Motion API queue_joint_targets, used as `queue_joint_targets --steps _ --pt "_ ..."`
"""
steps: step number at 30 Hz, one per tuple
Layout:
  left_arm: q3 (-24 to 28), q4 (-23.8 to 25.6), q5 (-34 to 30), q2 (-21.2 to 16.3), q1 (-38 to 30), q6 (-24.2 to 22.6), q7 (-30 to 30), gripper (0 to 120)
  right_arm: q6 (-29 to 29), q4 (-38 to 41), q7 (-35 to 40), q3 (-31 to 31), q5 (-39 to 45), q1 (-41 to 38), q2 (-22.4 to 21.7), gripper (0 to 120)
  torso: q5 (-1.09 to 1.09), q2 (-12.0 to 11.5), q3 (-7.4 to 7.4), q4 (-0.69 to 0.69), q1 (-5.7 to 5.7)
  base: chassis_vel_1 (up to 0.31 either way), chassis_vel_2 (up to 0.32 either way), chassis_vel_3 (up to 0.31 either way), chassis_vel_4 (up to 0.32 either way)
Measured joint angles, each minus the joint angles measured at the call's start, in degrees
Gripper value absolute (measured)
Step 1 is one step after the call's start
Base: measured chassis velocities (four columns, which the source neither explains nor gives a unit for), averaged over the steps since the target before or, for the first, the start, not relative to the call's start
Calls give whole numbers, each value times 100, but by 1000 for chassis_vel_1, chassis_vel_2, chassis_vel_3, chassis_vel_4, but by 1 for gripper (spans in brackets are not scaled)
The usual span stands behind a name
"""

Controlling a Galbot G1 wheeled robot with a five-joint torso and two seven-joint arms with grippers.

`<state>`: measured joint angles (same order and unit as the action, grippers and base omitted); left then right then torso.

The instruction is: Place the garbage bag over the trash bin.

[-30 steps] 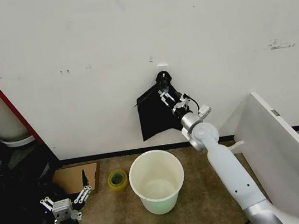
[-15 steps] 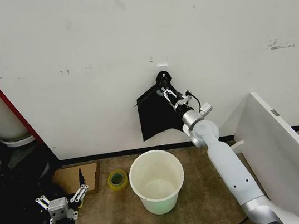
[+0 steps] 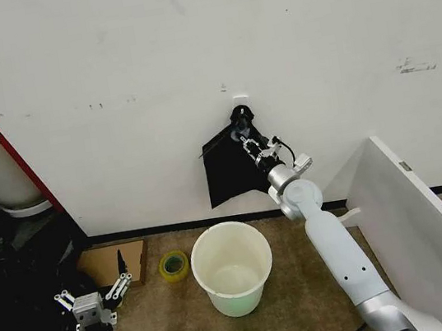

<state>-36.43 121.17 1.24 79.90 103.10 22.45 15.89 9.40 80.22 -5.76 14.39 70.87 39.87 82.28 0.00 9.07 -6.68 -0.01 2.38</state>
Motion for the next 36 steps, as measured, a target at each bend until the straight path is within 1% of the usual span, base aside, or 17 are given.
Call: queue_joint_targets --steps 7,10,14,17,21,24,29,31,36 --pt "75 -57 -2 11 -62 28 3 100 -46 582 155 -226 -401 504 -256 0 0 0 0 0 0 0 0 0 0" --pt "101 -100 -10 3 -111 47 6 100 -83 959 201 -378 -656 935 -385 0 0 0 0 -1 0 0 0 0 0" --pt "138 -144 -15 0 -140 79 12 100 -127 1377 229 -465 -948 1436 -437 0 1 0 0 0 0 0 0 0 0" --pt "150 -162 -15 -8 -145 96 12 100 -146 1528 251 -485 -1064 1593 -458 0 0 0 0 0 0 0 0 0 0" --pt "179 -198 -44 -41 -196 114 15 100 -254 1903 260 -543 -1542 1992 -603 0 0 0 0 0 0 0 0 0 0" --pt "188 -212 -68 -54 -224 114 16 100 -325 2049 306 -586 -1712 2128 -666 0 1 0 0 0 0 0 0 0 0" --pt "269 -291 -102 -62 -288 106 19 100 -530 2578 335 -715 -2322 2648 -864 0 0 0 0 0 0 0 0 0 0" --pt "288 -305 -102 -64 -295 104 19 100 -561 2609 320 -730 -2420 2706 -883 0 0 0 0 0 0 0 0 0 0" --pt "375 -351 -102 -58 -358 81 20 100 -851 2682 200 -830 -3121 3118 -965 0 0 0 0 0 0 0 0 0 0"
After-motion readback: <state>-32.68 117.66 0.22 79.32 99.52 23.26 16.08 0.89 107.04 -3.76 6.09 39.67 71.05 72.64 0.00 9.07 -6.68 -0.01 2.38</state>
